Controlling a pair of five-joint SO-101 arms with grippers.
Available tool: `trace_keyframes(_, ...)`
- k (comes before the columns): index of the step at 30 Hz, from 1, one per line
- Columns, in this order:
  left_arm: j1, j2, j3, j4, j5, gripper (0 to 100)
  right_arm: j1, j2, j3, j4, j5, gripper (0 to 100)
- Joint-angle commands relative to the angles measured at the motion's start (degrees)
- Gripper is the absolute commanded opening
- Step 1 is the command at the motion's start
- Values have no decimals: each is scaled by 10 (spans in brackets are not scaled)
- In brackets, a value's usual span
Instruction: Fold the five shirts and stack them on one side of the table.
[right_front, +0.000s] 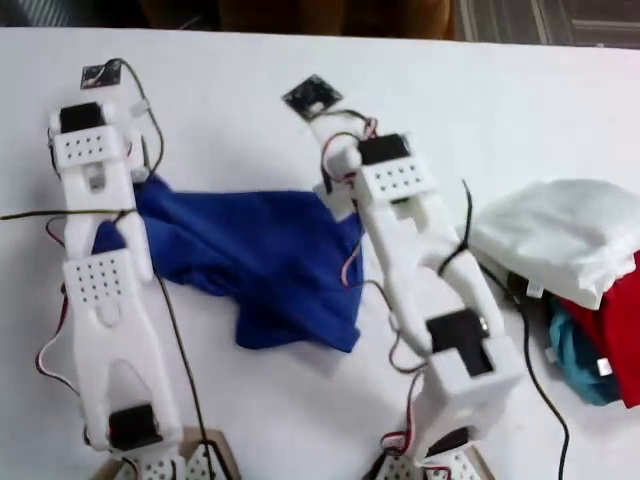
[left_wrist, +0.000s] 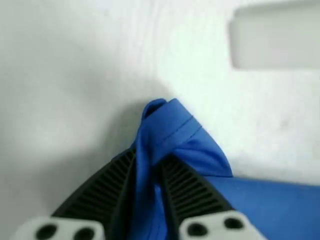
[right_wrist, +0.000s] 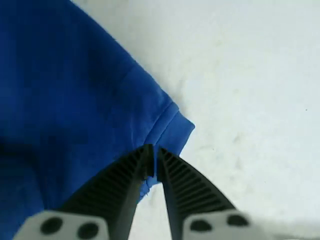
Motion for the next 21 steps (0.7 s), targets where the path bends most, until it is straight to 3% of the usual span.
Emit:
trace_keyframes(1,4,-11,-25,7,5,25,-1,40,-65,-13,-74,18)
trace_keyframes(6,1,-11,-25,10,6,25,3,145,-140,-12,-148,18)
trace_keyframes(11,-15,-11,-26,5,44,25,4,249,-207,-7,-153,18)
trace_keyframes(21,-64,-10,-77,9,48,25,7,387,-390,68,-154,18)
